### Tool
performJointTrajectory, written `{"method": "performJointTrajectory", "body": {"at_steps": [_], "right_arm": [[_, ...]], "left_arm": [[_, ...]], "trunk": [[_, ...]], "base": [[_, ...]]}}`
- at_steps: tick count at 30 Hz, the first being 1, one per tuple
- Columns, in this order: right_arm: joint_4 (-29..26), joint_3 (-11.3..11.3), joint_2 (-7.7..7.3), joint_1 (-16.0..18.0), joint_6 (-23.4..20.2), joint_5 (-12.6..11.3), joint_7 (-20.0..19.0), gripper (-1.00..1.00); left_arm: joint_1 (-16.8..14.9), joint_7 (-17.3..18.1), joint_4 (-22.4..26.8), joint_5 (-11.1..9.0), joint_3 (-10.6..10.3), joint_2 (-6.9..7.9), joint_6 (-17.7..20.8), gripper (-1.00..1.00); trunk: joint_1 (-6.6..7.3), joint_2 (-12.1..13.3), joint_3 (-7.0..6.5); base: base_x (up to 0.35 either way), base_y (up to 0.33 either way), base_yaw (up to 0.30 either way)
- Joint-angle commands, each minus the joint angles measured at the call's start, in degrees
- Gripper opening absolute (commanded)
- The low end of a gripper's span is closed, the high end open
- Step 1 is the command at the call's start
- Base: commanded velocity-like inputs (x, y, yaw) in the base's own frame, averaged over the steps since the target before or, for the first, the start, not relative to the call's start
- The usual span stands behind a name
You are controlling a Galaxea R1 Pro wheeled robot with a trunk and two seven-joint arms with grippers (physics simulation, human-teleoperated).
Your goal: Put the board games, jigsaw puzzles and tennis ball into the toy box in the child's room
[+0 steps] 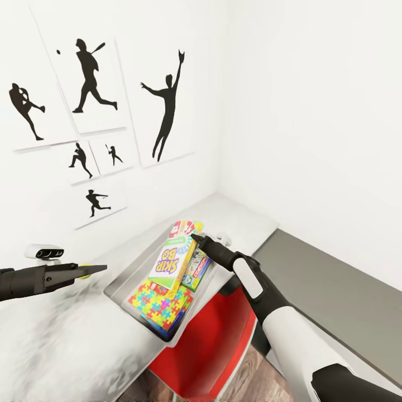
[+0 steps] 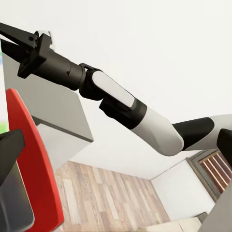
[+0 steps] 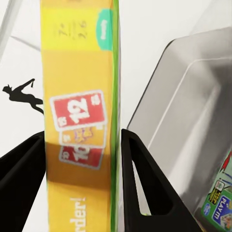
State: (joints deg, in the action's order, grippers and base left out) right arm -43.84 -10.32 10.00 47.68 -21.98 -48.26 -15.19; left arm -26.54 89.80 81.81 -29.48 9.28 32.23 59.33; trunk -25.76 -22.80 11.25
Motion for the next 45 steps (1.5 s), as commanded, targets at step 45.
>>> {"method": "performJointTrajectory", "body": {"at_steps": [45], "right_arm": [[0.0, -3.4, 0.0, 0.0, -0.3, -0.3, -0.1, -1.0]], "left_arm": [[0.0, 0.2, 0.0, 0.0, 0.0, 0.01, 0.5, 1.0]], "trunk": [[-0.03, -0.1, 1.26]], "base": [[-0.001, 0.0, 0.0]]}}
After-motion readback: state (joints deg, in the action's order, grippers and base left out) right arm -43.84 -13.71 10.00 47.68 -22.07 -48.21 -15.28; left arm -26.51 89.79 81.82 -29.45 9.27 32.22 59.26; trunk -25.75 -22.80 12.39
